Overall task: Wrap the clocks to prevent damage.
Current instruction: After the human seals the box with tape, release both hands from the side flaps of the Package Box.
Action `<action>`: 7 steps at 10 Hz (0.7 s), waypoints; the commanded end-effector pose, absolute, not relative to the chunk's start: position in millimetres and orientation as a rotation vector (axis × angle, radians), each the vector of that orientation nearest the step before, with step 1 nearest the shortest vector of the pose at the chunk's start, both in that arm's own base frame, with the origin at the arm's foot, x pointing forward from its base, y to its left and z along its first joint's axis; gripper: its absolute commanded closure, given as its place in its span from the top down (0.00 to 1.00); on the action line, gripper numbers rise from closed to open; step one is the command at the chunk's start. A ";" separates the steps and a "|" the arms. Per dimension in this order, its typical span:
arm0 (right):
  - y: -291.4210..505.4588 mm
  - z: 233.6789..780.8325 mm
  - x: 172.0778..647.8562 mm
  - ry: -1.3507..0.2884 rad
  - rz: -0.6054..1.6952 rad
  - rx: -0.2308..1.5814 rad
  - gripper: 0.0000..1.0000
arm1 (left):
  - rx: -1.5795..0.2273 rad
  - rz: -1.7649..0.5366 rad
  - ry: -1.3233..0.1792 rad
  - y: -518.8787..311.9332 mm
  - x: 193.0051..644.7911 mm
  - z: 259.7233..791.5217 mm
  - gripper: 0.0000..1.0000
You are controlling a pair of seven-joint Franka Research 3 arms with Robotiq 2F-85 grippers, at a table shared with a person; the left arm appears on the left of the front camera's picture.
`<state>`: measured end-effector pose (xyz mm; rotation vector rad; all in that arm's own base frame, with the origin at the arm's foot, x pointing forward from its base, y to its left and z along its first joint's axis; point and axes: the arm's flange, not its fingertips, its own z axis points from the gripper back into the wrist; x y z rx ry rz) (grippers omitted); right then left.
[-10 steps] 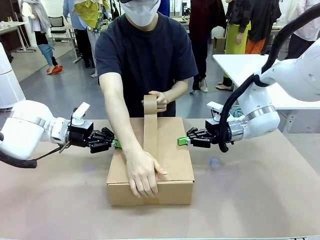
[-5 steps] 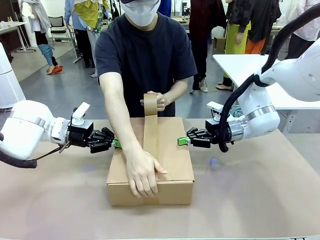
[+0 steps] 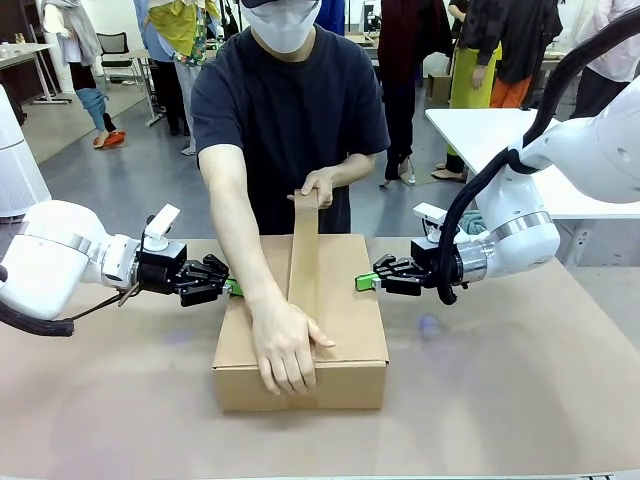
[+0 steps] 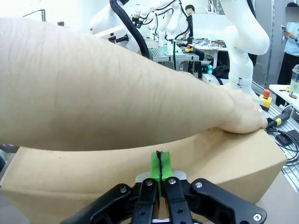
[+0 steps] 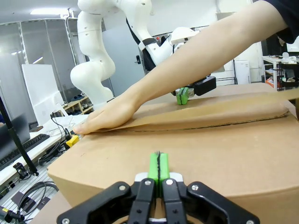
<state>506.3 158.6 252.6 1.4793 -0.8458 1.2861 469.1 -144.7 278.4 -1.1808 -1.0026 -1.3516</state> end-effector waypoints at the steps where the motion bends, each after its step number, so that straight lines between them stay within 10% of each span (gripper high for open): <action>1: 157.3 249.9 506.1 -0.841 1.276 1.469 0.01 | -1.172 -1.341 -1.002 -146.2 467.5 275.2 0.00; 7: 157.3 249.9 506.1 -0.841 1.276 1.469 0.01 | -1.172 -1.341 -1.002 -146.2 467.5 275.2 0.00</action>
